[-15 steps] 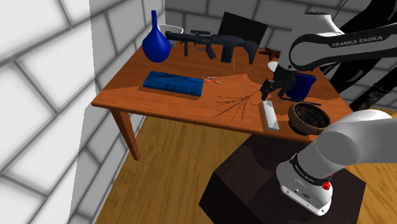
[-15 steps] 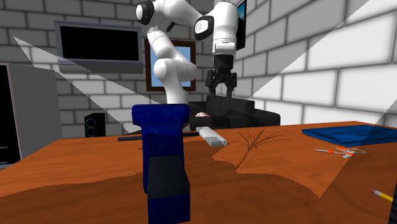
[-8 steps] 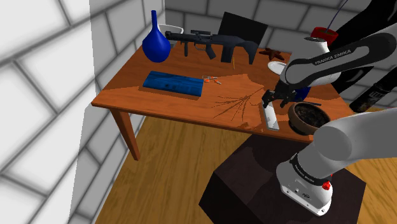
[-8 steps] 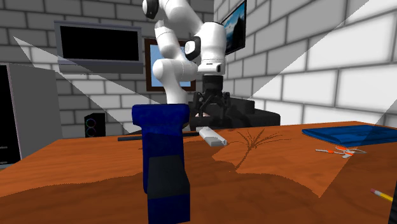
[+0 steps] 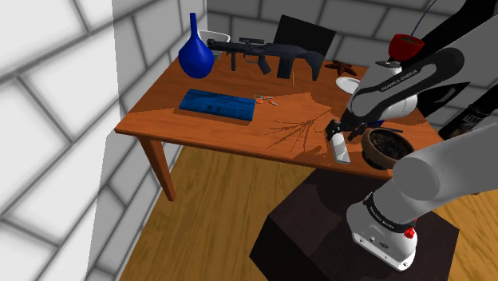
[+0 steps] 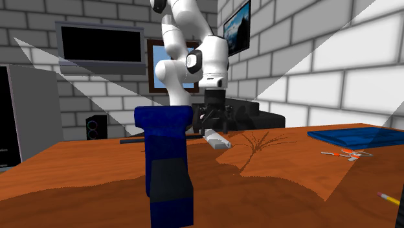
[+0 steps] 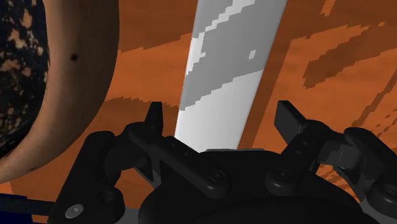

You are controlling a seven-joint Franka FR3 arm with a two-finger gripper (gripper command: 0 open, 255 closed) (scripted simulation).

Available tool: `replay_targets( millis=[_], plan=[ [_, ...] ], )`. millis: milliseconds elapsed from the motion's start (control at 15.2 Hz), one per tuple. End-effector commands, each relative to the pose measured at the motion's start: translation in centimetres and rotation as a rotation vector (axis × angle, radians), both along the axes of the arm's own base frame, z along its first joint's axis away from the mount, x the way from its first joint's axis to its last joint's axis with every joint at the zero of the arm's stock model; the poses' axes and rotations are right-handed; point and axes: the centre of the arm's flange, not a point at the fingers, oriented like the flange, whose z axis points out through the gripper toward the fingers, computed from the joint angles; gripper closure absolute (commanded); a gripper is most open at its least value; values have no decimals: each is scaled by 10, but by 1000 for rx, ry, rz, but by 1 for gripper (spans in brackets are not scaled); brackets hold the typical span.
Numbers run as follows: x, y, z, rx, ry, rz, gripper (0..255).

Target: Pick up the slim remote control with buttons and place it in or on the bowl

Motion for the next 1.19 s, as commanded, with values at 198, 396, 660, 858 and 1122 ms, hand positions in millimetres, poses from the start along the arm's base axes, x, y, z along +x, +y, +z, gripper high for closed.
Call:
replay_targets(
  millis=[198, 396, 660, 858, 1122],
  plan=[
    [-2, -1, -10, 3, 4, -2, 0],
    [-2, -1, -10, 3, 4, -2, 0],
    [-2, -1, -10, 3, 4, -2, 255],
    [-2, -1, -10, 3, 4, -3, 255],
    [-2, -1, -10, 3, 4, -2, 255]
  ],
)
